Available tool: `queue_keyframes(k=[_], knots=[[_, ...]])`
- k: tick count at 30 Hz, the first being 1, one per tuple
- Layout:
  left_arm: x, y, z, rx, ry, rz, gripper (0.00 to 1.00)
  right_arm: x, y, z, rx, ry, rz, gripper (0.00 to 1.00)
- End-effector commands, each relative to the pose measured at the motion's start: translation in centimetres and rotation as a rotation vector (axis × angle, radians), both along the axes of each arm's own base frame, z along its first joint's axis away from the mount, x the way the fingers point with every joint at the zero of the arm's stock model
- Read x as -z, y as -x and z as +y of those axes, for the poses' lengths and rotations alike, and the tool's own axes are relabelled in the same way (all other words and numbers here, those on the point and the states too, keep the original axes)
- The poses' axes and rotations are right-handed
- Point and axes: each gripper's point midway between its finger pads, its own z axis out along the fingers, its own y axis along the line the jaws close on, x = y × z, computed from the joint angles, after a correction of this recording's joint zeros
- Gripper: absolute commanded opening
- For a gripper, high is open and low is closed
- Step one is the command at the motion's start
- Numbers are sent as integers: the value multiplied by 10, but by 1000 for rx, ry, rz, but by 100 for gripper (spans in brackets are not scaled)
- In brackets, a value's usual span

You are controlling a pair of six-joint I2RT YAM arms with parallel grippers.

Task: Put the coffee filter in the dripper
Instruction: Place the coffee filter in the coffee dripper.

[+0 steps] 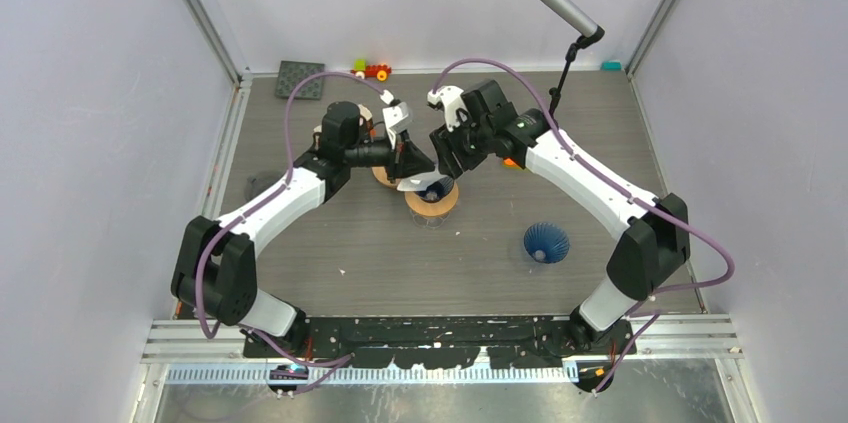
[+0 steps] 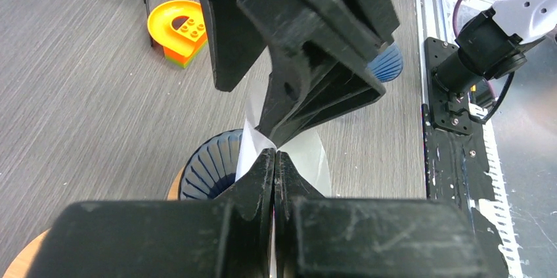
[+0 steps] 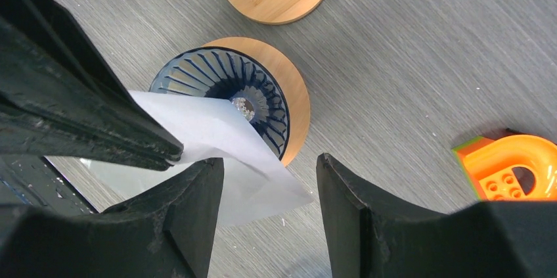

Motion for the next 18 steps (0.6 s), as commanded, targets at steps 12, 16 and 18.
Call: queue_keyframes(k=[12, 16, 18], knots=[[-19, 7, -1, 49, 61, -113, 0, 12, 7, 6, 51, -41, 82, 56], [-16, 10, -5, 105, 55, -97, 0, 5, 9, 3, 54, -47, 68, 56], [-16, 11, -7, 127, 56, -86, 0, 3, 9, 2, 58, -46, 61, 56]])
